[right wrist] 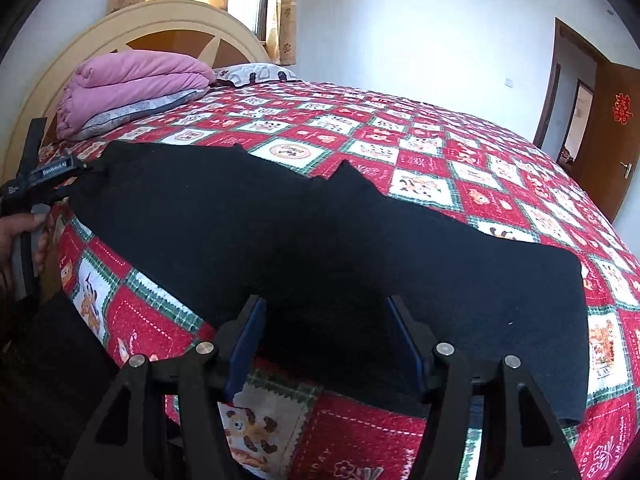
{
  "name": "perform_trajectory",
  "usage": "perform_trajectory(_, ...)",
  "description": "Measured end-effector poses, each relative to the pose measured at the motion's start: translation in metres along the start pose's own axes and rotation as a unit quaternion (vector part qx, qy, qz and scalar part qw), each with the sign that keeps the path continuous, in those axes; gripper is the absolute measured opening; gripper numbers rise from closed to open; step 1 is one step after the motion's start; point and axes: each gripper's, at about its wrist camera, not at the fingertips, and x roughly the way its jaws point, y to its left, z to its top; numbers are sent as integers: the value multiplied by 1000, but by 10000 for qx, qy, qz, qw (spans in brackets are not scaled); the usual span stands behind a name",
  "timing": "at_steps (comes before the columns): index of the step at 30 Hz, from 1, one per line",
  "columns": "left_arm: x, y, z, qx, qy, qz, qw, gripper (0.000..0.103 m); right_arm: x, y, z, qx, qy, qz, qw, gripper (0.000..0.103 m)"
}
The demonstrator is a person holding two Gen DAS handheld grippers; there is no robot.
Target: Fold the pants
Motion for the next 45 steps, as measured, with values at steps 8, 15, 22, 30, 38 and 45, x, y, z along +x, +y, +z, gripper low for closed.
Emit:
perform_trajectory(8, -6, -7, -1, 76, -1, 338, 9994, 52, -12, -1, 6, 87, -244, -37, 9997, 62)
perform_trajectory(15, -9, -13, -7, 63, -106, 400, 9991, 48, -28, -12, 14, 225, -412, -73, 9989, 62)
perform_trajectory(22, -18, -11, 4, -444, -62, -341, 9984, 24, -32, -22, 17, 422, -322, -124, 9985, 62)
perform_trajectory(30, -17, 6, 7, -1405, 75, -1030, 9847, 23, -50, -64, 23, 785, 171, -499, 9955, 62)
perform_trajectory(38, -32, -11, 21, -1440, -25, -1464, 9787, 23, -66, -131, 6, 1433, 416, -533, 9874, 62)
perform_trajectory(45, -51, -45, 35, -1111, -62, -1735, 9785, 23, -68, -164, -21, 2015, 240, -770, 9762, 62)
